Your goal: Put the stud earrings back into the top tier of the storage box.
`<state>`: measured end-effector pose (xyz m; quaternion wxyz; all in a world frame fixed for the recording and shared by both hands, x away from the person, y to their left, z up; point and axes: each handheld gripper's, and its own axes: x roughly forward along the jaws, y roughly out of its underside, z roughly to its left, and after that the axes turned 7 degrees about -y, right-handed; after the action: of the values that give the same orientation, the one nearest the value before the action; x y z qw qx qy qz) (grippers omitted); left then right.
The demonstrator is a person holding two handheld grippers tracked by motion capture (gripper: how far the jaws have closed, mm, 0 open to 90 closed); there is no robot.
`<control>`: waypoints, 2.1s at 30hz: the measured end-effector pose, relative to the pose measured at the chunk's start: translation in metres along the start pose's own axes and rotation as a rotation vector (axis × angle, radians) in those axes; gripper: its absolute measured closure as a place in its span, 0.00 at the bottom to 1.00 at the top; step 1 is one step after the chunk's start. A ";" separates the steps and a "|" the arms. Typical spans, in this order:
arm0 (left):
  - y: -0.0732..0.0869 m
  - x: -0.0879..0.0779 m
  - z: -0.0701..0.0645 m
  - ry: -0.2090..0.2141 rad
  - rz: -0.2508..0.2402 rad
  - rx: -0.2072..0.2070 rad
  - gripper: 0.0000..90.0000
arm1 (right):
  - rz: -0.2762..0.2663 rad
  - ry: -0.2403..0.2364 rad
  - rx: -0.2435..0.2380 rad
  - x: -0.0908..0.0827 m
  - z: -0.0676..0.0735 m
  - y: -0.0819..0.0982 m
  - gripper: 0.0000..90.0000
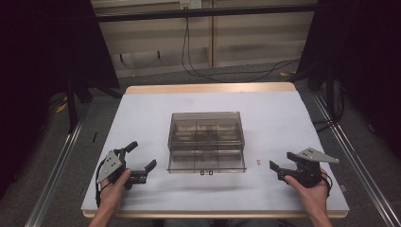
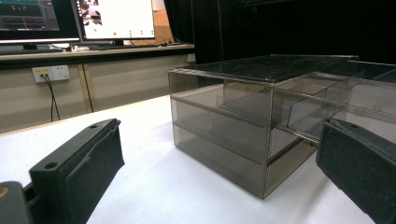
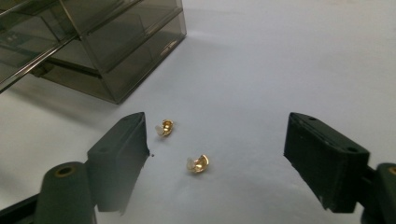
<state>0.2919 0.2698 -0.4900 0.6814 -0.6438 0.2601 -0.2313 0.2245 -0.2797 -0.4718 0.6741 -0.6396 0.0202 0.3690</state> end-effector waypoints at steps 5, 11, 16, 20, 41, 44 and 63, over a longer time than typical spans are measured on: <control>0.000 0.000 0.000 0.001 0.000 -0.002 0.01 | 0.002 -0.002 0.007 0.000 0.000 0.000 0.23; 0.000 0.000 0.000 0.001 0.000 -0.003 0.01 | 0.013 -0.016 -0.006 -0.005 0.000 -0.004 0.36; 0.000 0.000 0.000 0.001 -0.001 -0.001 0.01 | 0.054 -0.051 -0.047 -0.009 0.002 -0.010 0.50; 0.000 0.000 0.000 0.003 0.000 -0.004 0.01 | 0.084 -0.050 -0.063 -0.012 0.001 -0.016 0.60; 0.000 0.000 0.000 0.003 0.002 -0.006 0.01 | 0.525 -0.121 -0.111 0.006 0.002 -0.056 0.84; 0.000 0.000 0.000 0.003 0.002 -0.006 0.01 | 0.609 -0.144 -0.137 0.014 0.002 -0.057 0.85; 0.000 0.000 0.000 0.004 0.001 -0.009 0.01 | 0.868 -0.205 -0.160 0.053 0.002 -0.074 0.87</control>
<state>0.2921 0.2694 -0.4900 0.6781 -0.6464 0.2629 -0.2308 0.3015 -0.2465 -0.4351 0.4038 -0.5820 0.1911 0.6795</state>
